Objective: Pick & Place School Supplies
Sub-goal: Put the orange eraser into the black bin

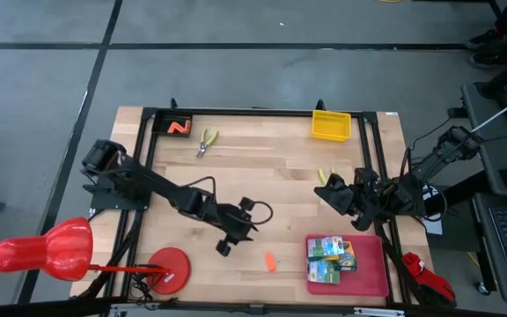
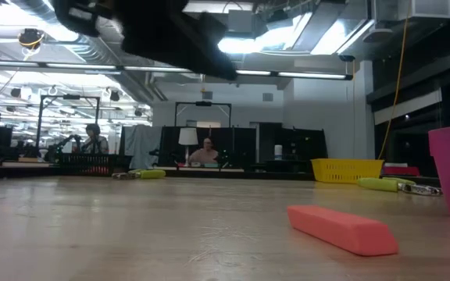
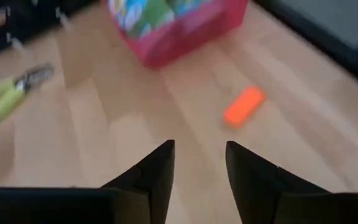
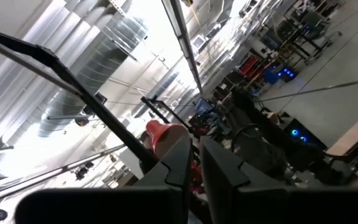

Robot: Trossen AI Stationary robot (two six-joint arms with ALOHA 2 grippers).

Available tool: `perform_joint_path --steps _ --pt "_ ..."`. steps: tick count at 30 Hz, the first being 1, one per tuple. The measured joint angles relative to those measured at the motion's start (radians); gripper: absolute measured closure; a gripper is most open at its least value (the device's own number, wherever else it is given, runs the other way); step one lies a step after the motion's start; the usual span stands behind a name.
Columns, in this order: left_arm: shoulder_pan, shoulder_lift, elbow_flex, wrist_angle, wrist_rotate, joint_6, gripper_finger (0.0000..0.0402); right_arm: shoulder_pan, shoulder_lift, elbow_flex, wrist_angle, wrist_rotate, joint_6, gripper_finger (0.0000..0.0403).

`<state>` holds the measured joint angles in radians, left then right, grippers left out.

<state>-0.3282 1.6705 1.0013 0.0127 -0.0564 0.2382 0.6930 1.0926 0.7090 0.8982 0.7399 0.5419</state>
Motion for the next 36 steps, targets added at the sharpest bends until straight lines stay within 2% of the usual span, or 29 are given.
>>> perform_joint_path --steps 6,13,17,25,32,36 --pt "-0.007 0.108 0.0 0.172 0.048 0.023 0.0238 0.033 0.009 0.0 -0.008 0.001 0.007 0.0364" --pt "-0.007 0.214 0.0 0.254 0.156 0.053 0.0239 0.051 0.013 0.0 -0.008 0.013 0.054 0.0364" --pt "-0.006 0.254 0.0 0.295 0.17 0.079 0.0241 0.051 0.013 0.0 -0.008 0.029 0.079 0.0364" --pt "0.024 0.317 0.002 0.393 0.267 0.073 0.024 0.051 0.013 0.0 -0.008 0.057 0.106 0.0364" --pt "0.036 0.366 0.062 0.395 0.297 0.113 0.024 0.051 0.013 0.0 -0.008 0.076 0.118 0.0364" --pt "0.043 0.405 0.087 0.385 0.348 0.115 0.024 0.051 0.013 0.0 -0.008 0.076 0.124 0.0364"
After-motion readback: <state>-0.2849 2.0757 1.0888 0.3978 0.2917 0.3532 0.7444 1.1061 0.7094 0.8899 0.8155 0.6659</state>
